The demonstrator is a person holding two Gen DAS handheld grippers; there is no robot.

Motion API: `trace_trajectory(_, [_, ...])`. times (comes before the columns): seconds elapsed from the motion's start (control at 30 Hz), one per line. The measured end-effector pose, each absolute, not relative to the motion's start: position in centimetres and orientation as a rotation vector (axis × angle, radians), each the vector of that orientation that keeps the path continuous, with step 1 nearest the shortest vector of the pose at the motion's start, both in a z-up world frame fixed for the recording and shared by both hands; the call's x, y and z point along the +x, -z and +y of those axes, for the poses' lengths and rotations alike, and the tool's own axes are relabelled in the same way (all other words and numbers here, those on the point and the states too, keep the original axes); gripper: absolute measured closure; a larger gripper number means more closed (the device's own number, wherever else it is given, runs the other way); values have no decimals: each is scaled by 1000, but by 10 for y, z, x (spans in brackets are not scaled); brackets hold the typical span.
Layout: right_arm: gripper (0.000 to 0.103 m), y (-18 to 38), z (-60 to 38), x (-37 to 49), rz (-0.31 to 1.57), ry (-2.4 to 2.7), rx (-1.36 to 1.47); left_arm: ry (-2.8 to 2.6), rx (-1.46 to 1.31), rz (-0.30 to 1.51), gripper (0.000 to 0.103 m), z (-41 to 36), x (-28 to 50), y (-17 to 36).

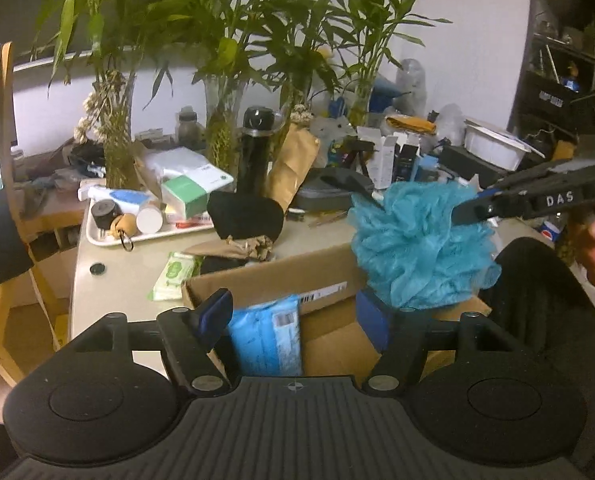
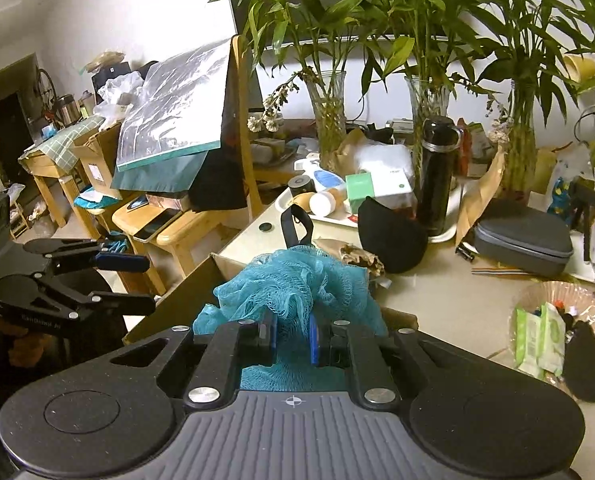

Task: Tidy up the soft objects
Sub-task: 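Carry both items to the cardboard box and open both tools inside it, then move both tools back over the table toward the green wipes pack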

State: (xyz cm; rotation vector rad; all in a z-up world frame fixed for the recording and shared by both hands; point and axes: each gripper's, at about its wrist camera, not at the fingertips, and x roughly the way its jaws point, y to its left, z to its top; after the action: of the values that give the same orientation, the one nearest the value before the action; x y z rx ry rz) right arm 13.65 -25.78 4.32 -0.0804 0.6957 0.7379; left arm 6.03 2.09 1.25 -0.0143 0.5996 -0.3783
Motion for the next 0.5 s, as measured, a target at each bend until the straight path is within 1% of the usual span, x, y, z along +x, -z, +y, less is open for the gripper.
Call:
trace_trajectory(0.13, [85, -41, -252, 135, 701, -759, -82, 377, -29, 619, 36, 25, 59, -9])
trace_trajectory(0.2, [72, -37, -245, 137, 714, -781, -91, 374, -31, 621, 36, 26, 59, -8])
trace_trajectory(0.27, [35, -29, -236, 139, 737, -784, -119, 368, -31, 624, 36, 27, 59, -8])
trace_trajectory(0.3, [28, -26, -232, 140, 746, -783, -134, 364, -33, 625, 36, 27, 59, -9])
trace_trajectory(0.33, [18, -24, -229, 140, 747, -787, -141, 362, -36, 625, 36, 28, 58, -9])
trace_trajectory(0.37, [12, -22, -227, 141, 745, -784, -144, 361, -38, 625, 36, 29, 58, -9])
trace_trajectory(0.43, [6, -20, -225, 141, 743, -777, -142, 355, -42, 626, 36, 30, 57, -9])
trace_trajectory(0.5, [4, -19, -223, 143, 746, -783, -134, 346, -45, 626, 36, 31, 57, -9])
